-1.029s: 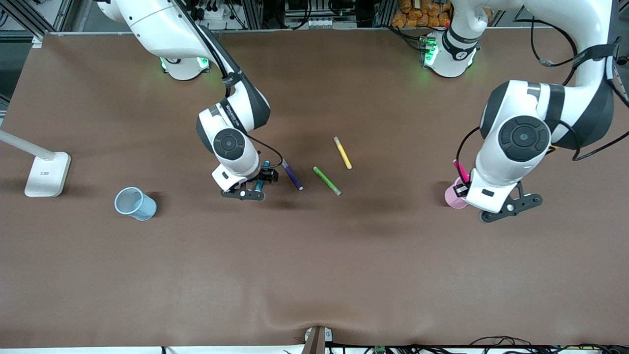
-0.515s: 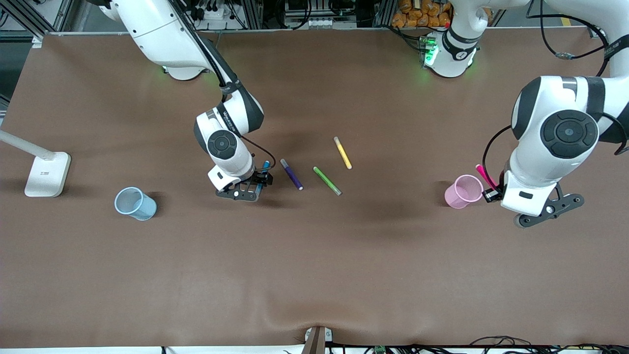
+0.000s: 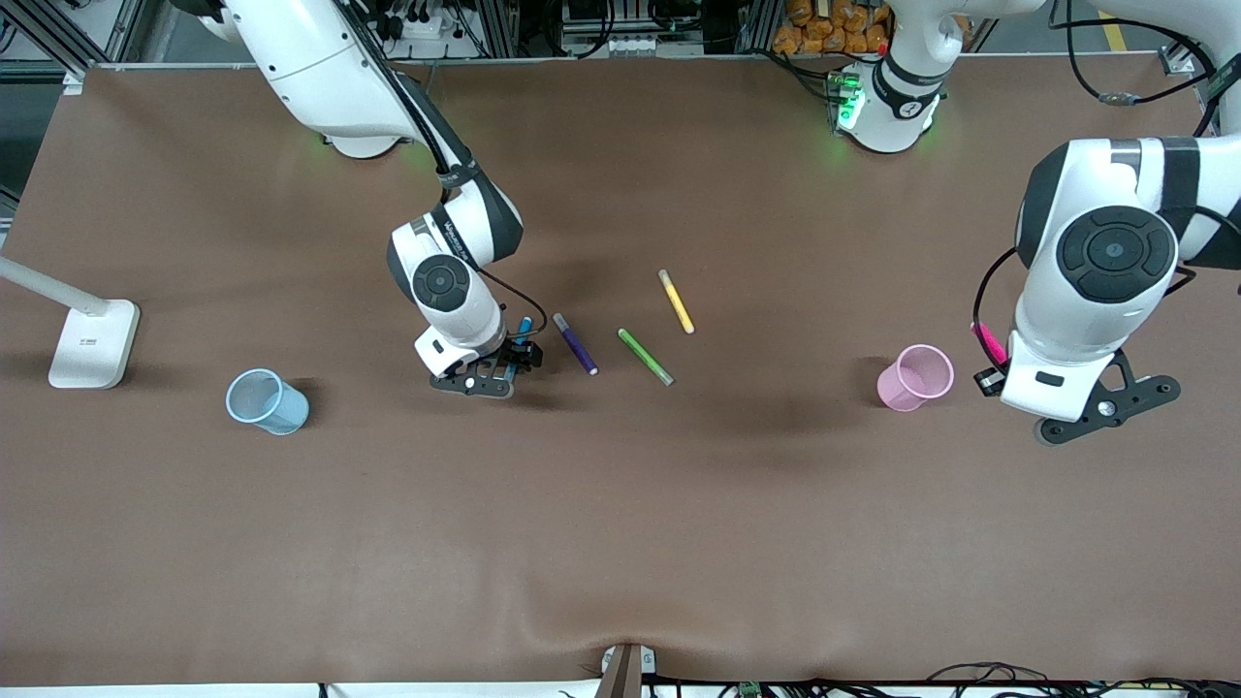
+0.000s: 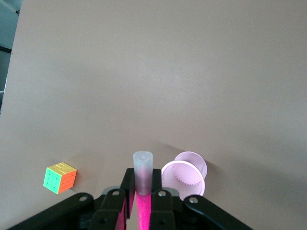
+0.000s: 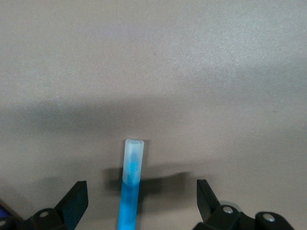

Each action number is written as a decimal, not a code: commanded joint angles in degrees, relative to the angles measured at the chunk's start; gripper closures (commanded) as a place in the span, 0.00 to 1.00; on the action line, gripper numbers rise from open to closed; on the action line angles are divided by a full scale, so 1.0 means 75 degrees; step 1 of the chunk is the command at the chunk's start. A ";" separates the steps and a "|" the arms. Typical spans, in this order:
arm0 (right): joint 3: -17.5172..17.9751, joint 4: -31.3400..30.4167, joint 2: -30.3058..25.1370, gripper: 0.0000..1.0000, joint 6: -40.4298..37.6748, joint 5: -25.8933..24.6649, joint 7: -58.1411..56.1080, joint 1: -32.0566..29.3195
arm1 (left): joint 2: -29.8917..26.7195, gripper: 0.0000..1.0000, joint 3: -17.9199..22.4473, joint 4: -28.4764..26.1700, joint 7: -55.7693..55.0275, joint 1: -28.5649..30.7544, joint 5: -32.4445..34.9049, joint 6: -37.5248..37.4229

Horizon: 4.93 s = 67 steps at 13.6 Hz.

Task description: Place pink and blue markers in matching cups

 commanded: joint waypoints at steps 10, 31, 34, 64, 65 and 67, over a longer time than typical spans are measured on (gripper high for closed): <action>0.0030 0.0237 0.0318 0.10 0.0078 -0.0050 0.0149 0.0068 | -0.0111 1.00 -0.0116 0.0056 -0.1308 -0.0162 0.0714 -0.0529; -0.0005 0.0401 -0.0617 1.00 -0.0330 -0.0144 -0.1851 -0.0763 | 0.1963 1.00 -0.0141 -0.0342 -0.7182 -0.0970 0.2591 -0.1160; -0.0005 0.0494 -0.1226 1.00 -0.0461 -0.0144 -0.3046 -0.1149 | 0.2034 1.00 -0.0176 -0.0483 -0.7535 -0.0971 0.2533 -0.1197; 0.0054 -0.1496 -0.3536 1.00 0.1532 0.0323 -1.0735 -0.4069 | -0.0214 0.00 -0.0070 0.1556 0.2729 0.1208 -0.2048 -0.1419; 0.0054 -0.1555 -0.3595 1.00 0.1287 0.0661 -1.1074 -0.4069 | -0.0401 0.00 -0.0059 0.1533 0.2823 0.1278 -0.2270 -0.1454; 0.0042 -0.1486 -0.3596 1.00 0.0527 0.1992 -1.2312 -0.4115 | -0.0555 0.00 -0.0070 0.1532 0.3429 0.1303 -0.2528 -0.1734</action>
